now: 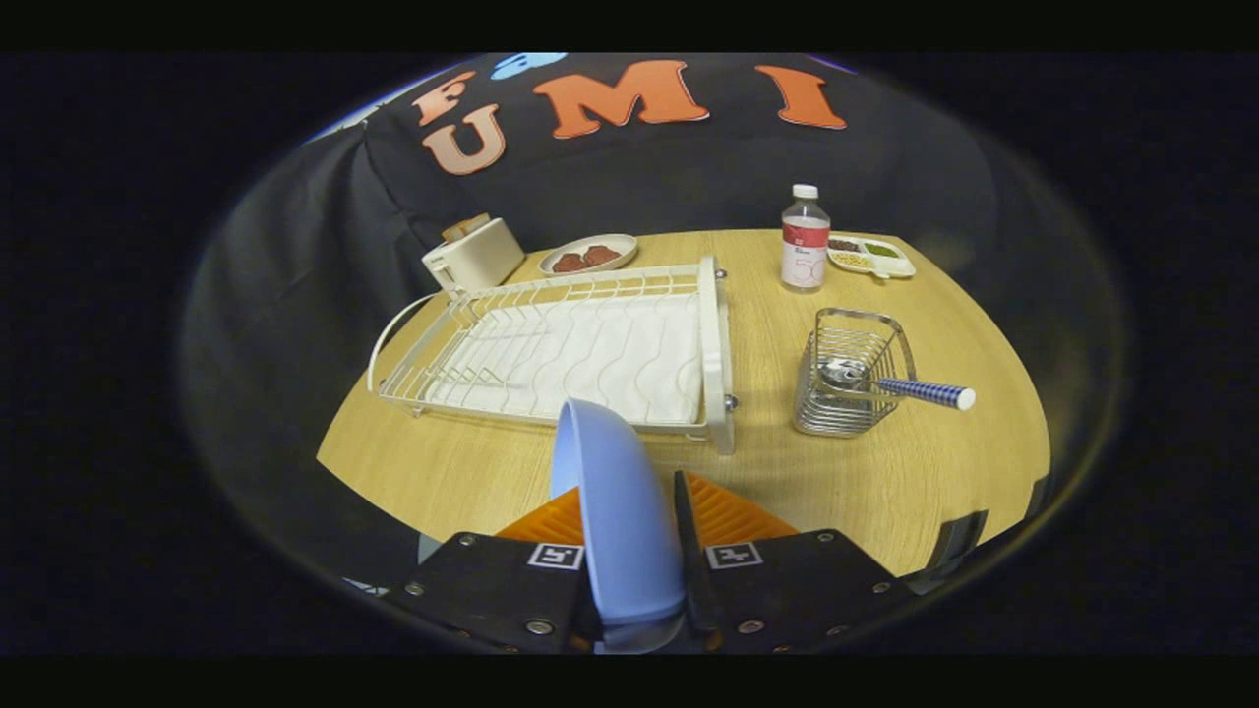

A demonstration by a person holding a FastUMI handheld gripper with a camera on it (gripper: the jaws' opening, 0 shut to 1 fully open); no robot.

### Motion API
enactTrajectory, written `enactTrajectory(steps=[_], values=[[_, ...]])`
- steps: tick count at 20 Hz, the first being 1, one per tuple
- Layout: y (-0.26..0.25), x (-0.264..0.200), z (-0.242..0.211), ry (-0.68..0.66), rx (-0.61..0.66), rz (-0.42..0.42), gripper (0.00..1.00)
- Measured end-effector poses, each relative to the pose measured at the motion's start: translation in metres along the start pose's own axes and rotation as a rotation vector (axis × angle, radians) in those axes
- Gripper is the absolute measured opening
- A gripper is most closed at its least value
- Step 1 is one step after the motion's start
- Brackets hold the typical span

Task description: Take the plate from the dish rack, then take the spoon from the basket and place it into the plate.

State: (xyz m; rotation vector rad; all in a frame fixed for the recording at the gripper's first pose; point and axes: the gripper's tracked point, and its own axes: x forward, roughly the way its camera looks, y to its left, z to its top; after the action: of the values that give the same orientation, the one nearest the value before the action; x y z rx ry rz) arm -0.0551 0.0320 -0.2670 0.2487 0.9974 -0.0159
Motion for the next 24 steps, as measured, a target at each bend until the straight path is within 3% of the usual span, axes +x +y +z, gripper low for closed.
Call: enactTrajectory(steps=[7, 11, 13, 17, 24], values=[[-0.009, 0.015, -0.011, -0.045, 0.079, -0.023, 0.32], [-0.012, 0.029, -0.035, -0.022, 0.092, -0.031, 0.40], [-0.006, 0.034, -0.042, -0.023, 0.152, 0.005, 0.47], [-0.013, 0.042, -0.049, -0.042, 0.176, -0.006, 0.49], [-0.037, 0.052, -0.064, -0.084, 0.100, -0.104, 0.76]])
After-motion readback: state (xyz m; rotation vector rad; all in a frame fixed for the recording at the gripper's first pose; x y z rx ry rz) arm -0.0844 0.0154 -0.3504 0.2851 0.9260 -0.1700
